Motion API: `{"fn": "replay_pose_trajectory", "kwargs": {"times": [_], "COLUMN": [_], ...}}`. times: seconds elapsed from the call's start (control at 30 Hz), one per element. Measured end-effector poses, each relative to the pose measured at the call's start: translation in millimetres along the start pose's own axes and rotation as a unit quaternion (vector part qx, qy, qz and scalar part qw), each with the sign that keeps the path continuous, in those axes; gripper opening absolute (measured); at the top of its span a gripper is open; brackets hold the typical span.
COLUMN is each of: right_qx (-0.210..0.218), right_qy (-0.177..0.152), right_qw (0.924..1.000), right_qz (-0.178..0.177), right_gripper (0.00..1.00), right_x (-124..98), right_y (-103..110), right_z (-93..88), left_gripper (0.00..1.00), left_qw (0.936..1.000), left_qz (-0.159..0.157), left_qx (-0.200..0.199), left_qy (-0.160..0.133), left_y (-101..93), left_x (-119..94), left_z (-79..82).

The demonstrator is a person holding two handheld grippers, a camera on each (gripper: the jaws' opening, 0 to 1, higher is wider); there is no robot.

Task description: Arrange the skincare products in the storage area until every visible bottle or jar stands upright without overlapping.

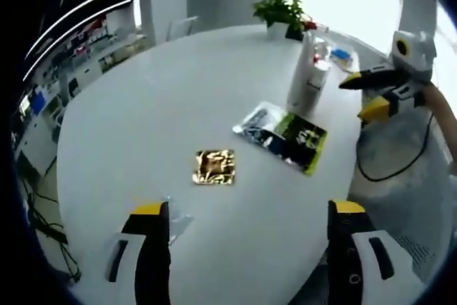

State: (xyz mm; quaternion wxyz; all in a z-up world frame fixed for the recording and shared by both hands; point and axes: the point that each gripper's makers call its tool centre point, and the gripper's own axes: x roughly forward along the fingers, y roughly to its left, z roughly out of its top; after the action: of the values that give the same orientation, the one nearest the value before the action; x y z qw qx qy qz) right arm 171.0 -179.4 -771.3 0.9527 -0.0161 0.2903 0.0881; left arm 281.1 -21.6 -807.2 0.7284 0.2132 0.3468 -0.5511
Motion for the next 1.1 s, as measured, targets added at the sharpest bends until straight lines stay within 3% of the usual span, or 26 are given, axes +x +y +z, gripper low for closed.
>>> {"fn": "replay_pose_trajectory", "kwargs": {"times": [0.17, 0.5, 0.63, 0.73, 0.87, 1.1], "right_qx": [0.017, 0.03, 0.029, 0.024, 0.011, 0.01], "right_qy": [-0.012, -0.046, -0.046, -0.042, -0.031, -0.031], "right_qw": [0.9997, 0.9978, 0.9978, 0.998, 0.9988, 0.9992], "right_qz": [0.015, 0.036, 0.038, 0.042, 0.037, 0.022], "right_gripper": [0.39, 0.37, 0.37, 0.38, 0.39, 0.4], "right_x": [8.8, 16.5, 18.1, 19.7, 18.4, 3.8], "right_y": [2.4, 8.7, 9.6, 11.9, 11.3, 4.9], "right_z": [2.3, 10.5, 9.8, 7.7, 5.9, 6.3], "left_gripper": [0.79, 0.69, 0.63, 0.66, 0.61, 0.58], "left_qw": [0.9998, 0.9978, 0.9953, 0.993, 0.992, 0.9874], "left_qz": [-0.012, -0.023, -0.017, -0.016, 0.001, 0.002], "left_qx": [0.013, 0.052, 0.08, 0.107, 0.117, 0.138], "left_qy": [0.009, 0.036, 0.052, 0.047, 0.046, 0.077], "left_y": [1.0, 11.2, 22.3, 28.7, 44.0, 60.5], "left_x": [6.5, 20.1, 29.3, 36.7, 45.5, 61.7], "left_z": [2.5, 4.2, 4.8, 10.7, 17.9, 9.7]}}
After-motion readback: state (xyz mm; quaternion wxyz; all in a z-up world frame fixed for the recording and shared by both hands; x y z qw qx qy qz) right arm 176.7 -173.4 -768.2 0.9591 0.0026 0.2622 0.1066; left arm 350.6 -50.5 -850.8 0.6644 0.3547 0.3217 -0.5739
